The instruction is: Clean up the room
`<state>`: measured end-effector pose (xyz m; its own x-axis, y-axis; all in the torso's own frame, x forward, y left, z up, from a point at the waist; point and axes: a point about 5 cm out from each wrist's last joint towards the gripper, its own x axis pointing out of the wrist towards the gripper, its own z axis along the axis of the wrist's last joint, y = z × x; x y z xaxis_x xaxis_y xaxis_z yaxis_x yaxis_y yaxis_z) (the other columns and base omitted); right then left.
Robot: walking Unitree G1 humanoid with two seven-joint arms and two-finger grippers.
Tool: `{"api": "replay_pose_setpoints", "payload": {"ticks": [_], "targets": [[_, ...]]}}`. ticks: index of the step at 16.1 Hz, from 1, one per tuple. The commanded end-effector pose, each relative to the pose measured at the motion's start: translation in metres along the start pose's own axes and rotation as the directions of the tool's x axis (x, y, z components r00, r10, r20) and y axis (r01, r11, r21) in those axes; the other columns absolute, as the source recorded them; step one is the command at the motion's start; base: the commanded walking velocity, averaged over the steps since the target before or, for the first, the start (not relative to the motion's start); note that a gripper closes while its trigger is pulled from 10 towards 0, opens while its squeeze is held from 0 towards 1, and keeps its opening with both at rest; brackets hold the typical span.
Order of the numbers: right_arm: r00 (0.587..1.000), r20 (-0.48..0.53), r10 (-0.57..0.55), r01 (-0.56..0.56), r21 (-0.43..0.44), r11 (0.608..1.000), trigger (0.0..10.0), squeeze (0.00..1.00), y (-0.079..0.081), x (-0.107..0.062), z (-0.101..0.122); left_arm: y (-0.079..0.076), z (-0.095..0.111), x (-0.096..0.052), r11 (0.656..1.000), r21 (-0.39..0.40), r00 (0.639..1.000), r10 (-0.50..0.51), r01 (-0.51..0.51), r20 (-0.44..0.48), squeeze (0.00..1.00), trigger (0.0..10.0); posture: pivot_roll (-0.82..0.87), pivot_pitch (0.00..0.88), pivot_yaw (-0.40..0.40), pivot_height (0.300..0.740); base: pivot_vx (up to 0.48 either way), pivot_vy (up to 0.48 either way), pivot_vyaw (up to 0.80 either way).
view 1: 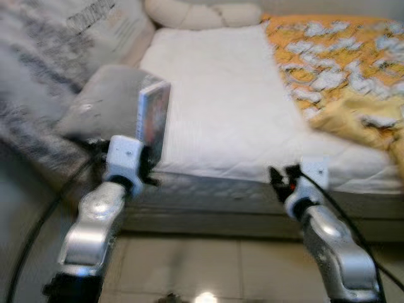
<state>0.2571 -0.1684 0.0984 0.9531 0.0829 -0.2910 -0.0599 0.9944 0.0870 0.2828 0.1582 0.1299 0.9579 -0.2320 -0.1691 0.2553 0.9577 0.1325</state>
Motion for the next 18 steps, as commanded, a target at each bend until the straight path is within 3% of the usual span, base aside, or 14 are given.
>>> {"api": "replay_pose_setpoints", "payload": {"ticks": [1, 4, 18], "targets": [[1.0, 0.019, 0.014, -0.014, -0.008, 1.0, 10.0, 0.0, 0.002, 0.0008, 0.0053, -0.0013, 0.0113, -0.0011, 1.0, 0.025, 0.998, -0.019, 0.018, 0.052, 0.0, 10.0, 0.0, 0.0, 0.028, 0.74, 0.0, 0.0, 0.0], [1.0, 0.019, 0.017, -0.017, -0.01, 1.0, 10.0, 0.0, 0.001, 0.0025, 0.0064, -0.0041, 0.0127, -0.0019, 0.999, 0.016, 0.997, -0.037, 0.036, 0.066, 0.0, 10.0, 0.0, 0.0, 0.021, 0.74, 0.08, 0.0, 0.0], [0.999, 0.013, 0.03, -0.03, -0.018, 0.999, 10.0, 0.0, 0.0015, 0.0065, 0.0062, -0.0005, 0.0149, 0.0002, 0.999, 0.028, 0.997, -0.044, 0.042, 0.059, 0.0, 10.0, 0.0, 0.0, 0.029, 0.74, 0.305, 0.0, 0.0]]}}
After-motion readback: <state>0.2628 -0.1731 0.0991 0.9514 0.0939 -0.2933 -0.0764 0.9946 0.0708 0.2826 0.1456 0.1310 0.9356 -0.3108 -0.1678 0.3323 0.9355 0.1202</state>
